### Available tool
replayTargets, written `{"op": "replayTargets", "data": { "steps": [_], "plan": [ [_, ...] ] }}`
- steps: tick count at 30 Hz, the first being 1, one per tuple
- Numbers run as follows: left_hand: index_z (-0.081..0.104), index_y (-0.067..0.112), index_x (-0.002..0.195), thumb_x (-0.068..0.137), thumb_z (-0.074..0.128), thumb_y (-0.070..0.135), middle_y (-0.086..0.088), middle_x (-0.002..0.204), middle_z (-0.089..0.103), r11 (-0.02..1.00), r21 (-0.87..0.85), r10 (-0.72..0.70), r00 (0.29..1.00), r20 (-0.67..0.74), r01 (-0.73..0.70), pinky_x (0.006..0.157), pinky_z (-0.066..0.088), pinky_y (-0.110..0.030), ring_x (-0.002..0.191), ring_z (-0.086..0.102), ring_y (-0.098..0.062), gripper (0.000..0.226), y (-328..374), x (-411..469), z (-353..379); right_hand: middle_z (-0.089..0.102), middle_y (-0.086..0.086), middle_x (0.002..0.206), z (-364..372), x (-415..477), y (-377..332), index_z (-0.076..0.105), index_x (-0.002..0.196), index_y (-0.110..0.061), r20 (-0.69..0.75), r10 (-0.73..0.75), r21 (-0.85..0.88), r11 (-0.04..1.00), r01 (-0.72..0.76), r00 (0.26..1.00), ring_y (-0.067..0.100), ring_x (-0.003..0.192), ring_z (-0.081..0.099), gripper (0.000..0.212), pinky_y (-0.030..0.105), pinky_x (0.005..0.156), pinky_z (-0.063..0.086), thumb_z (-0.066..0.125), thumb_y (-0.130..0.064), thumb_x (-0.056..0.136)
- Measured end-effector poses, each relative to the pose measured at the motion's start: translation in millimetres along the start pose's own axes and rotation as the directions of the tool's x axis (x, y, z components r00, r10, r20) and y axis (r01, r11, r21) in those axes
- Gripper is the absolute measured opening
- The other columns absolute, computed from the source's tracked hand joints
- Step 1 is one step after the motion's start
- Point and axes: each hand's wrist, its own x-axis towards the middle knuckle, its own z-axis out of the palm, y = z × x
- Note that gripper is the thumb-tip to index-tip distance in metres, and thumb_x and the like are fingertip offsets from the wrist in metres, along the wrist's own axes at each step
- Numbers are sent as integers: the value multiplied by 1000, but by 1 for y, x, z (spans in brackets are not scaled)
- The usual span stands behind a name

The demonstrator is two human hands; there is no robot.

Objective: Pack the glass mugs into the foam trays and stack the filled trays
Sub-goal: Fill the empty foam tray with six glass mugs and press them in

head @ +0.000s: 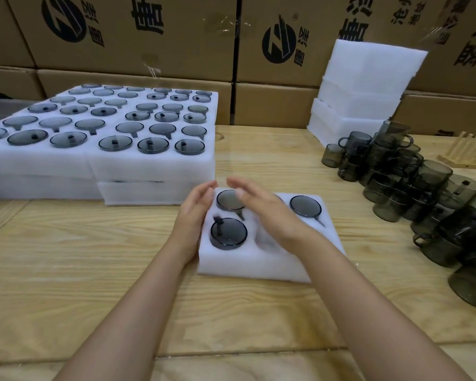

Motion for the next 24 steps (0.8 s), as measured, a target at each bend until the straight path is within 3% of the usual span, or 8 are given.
{"op": "replayTargets", "data": {
  "steps": [2,4,6,7,9,12,17,24],
  "plan": [
    [59,12,116,73,69,11,-4,114,63,994,111,-6,1000,-5,6,76,50,-18,96,63,-5,44,-3,4,-4,59,-10,124,-31,-5,1,62,117,-24,-244,-57,124,988,89,968,5,113,53,26,26,97,41,44,-20,98],
    [62,13,111,75,66,-3,-5,114,62,988,153,9,1000,-20,-6,72,49,-13,93,63,2,40,-4,6,-5,65,-4,110,-70,-7,9,65,106,-19,-520,-50,58,994,94,853,12,106,58,21,34,97,43,47,-16,96],
    [64,15,107,71,65,-2,-3,111,63,988,152,13,999,-29,-9,70,48,-12,91,63,4,40,-5,5,-5,63,1,113,-114,-8,26,64,111,-17,-706,-8,-199,962,-188,708,22,113,54,25,37,95,40,46,-23,95],
    [64,15,106,70,64,0,-3,111,63,989,148,14,999,-30,-10,69,48,-12,91,63,4,39,-5,5,-5,59,6,122,-133,-10,37,59,120,-15,-746,37,-319,857,-405,665,29,118,49,32,38,96,37,45,-27,94],
    [64,15,104,77,63,-8,-5,118,62,988,153,26,999,-30,-21,71,49,-12,94,63,4,35,-6,5,-5,43,14,139,-160,-17,60,43,136,-10,-761,198,-417,579,-700,617,39,127,34,48,44,101,32,43,-33,93],
    [64,16,101,86,52,-14,-4,129,57,981,188,44,999,-29,-38,75,47,-10,100,60,8,36,-6,7,-4,23,13,150,-169,-26,80,31,141,-5,-733,284,-508,376,-775,618,40,132,24,55,48,105,28,43,-33,96],
    [64,15,100,87,51,-14,-5,133,54,978,203,49,998,-28,-42,75,47,-9,96,60,12,35,-5,7,-2,31,25,142,-165,-29,80,33,139,-1,-744,152,-552,409,-727,650,42,128,30,48,49,101,32,42,-19,96],
    [64,14,100,87,52,-13,-5,133,55,978,204,46,998,-39,-37,73,47,-8,92,61,12,33,-5,6,-3,61,18,114,-138,-42,72,50,119,-7,-736,27,-630,335,-700,676,37,107,53,31,42,88,37,49,-20,91]
  ]
}}
